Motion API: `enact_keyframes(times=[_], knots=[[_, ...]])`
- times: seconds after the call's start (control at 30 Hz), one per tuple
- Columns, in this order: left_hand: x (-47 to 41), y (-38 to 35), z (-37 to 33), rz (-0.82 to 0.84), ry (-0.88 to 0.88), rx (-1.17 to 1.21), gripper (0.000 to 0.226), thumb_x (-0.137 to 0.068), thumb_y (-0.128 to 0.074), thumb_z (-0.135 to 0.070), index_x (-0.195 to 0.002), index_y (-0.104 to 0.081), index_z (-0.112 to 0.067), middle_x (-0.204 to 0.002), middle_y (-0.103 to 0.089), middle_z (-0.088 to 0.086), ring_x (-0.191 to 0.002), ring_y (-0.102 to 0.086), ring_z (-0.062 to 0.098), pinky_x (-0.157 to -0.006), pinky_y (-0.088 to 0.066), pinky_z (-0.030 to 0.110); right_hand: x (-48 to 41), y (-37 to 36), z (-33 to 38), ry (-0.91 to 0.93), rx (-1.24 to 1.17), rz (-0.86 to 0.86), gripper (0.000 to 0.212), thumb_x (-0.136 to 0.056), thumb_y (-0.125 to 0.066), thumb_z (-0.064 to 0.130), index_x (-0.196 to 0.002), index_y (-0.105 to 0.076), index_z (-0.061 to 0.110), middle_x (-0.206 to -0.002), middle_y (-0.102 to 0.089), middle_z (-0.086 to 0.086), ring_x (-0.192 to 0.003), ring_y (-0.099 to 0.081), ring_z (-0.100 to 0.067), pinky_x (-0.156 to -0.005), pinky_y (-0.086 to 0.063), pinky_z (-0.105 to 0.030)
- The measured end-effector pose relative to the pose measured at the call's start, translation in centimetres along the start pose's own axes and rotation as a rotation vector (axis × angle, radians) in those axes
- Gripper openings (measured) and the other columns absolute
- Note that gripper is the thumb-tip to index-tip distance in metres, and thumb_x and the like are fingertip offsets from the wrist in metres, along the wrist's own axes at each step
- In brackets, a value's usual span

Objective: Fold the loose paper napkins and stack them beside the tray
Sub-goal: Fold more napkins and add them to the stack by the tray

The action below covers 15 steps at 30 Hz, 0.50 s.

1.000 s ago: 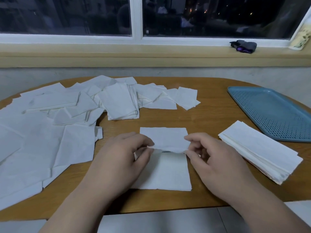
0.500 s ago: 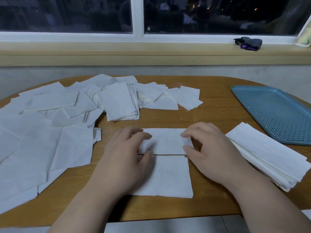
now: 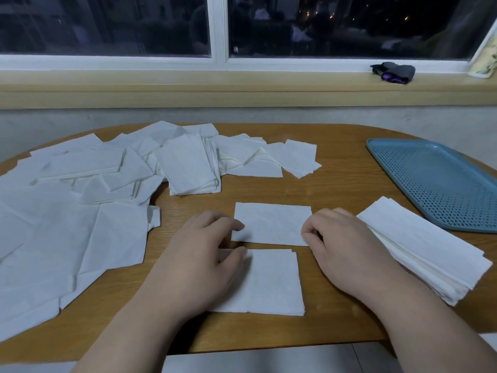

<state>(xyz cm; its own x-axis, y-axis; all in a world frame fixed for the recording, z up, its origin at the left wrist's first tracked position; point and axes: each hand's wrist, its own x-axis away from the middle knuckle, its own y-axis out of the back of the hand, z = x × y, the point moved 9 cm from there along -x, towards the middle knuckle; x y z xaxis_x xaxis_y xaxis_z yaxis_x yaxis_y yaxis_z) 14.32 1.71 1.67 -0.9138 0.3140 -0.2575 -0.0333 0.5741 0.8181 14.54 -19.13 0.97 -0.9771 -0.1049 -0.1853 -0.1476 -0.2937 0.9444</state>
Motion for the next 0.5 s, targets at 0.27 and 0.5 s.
enact_keyframes(times=[0.27,0.5], knots=[[0.3,-0.1,-0.2,0.035,-0.024,0.0,0.034,-0.09,-0.059,-0.047,-0.123,-0.062,-0.038,-0.119,-0.049,-0.029,-0.12,-0.044,-0.001,-0.104,-0.04,0.026,0.4,-0.2,0.6,0.017,0.056,0.008,0.014,-0.101,-0.051,0.029,-0.096,-0.063,0.035,-0.101,-0.057,0.02,-0.1,-0.048,-0.008,-0.089,-0.043,-0.028],[0.4,0.5,-0.1,0.007,-0.025,0.012,0.05,-0.088,-0.063,-0.046,-0.136,-0.05,-0.038,-0.137,-0.04,-0.028,-0.132,-0.035,-0.005,-0.108,-0.031,0.016,1.0,2.3,1.8,-0.031,-0.093,-0.048,0.015,-0.102,-0.05,0.029,-0.092,-0.055,0.038,-0.096,-0.055,0.023,-0.098,-0.046,0.0,-0.083,-0.041,-0.018]])
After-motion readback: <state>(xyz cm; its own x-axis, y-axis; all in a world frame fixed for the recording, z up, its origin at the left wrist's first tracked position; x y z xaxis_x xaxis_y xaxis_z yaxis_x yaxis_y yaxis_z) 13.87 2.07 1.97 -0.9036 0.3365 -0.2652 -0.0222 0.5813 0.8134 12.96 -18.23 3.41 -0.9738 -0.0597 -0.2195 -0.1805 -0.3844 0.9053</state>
